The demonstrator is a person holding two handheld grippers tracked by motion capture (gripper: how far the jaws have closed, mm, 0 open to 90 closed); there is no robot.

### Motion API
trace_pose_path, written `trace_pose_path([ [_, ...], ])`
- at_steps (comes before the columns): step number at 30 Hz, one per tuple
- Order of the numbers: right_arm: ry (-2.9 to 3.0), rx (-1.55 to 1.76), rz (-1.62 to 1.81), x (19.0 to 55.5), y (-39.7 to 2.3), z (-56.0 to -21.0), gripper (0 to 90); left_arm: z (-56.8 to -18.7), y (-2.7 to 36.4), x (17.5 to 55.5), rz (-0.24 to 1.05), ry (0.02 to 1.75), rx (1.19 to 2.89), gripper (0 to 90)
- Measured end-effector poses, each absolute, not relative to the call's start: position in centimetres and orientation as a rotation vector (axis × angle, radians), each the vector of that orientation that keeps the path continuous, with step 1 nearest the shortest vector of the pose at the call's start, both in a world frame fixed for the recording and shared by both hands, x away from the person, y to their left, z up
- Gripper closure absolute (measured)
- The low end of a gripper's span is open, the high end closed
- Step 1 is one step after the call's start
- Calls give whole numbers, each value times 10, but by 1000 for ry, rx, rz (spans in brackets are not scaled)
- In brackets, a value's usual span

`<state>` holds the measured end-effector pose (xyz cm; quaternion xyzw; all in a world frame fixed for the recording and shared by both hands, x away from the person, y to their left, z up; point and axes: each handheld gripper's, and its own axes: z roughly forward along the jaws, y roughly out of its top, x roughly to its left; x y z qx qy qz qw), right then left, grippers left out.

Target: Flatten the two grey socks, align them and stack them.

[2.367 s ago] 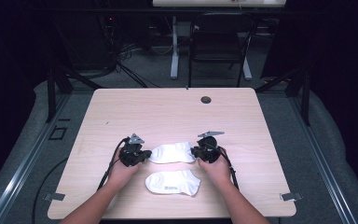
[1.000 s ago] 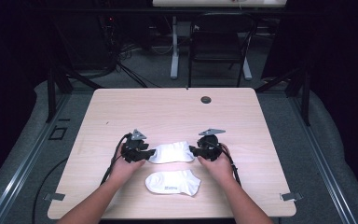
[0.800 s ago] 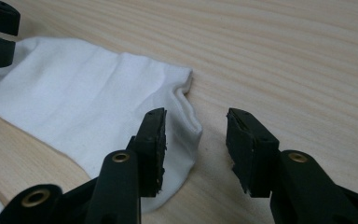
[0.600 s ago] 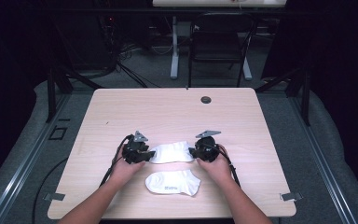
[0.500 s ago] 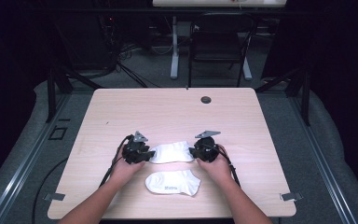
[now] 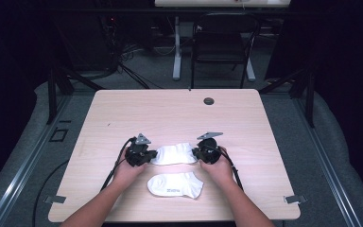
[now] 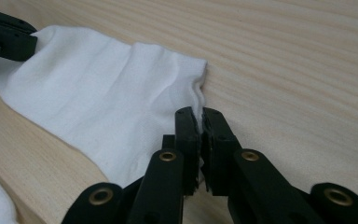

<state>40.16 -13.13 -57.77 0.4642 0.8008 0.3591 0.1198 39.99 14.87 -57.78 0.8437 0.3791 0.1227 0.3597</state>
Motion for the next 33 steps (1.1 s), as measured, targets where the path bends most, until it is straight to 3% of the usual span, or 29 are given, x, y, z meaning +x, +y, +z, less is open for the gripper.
trace_pose_path([
  [33,2301,1401,1188,390,-136,-565,864,-563,156,394,310,981,2137,875],
])
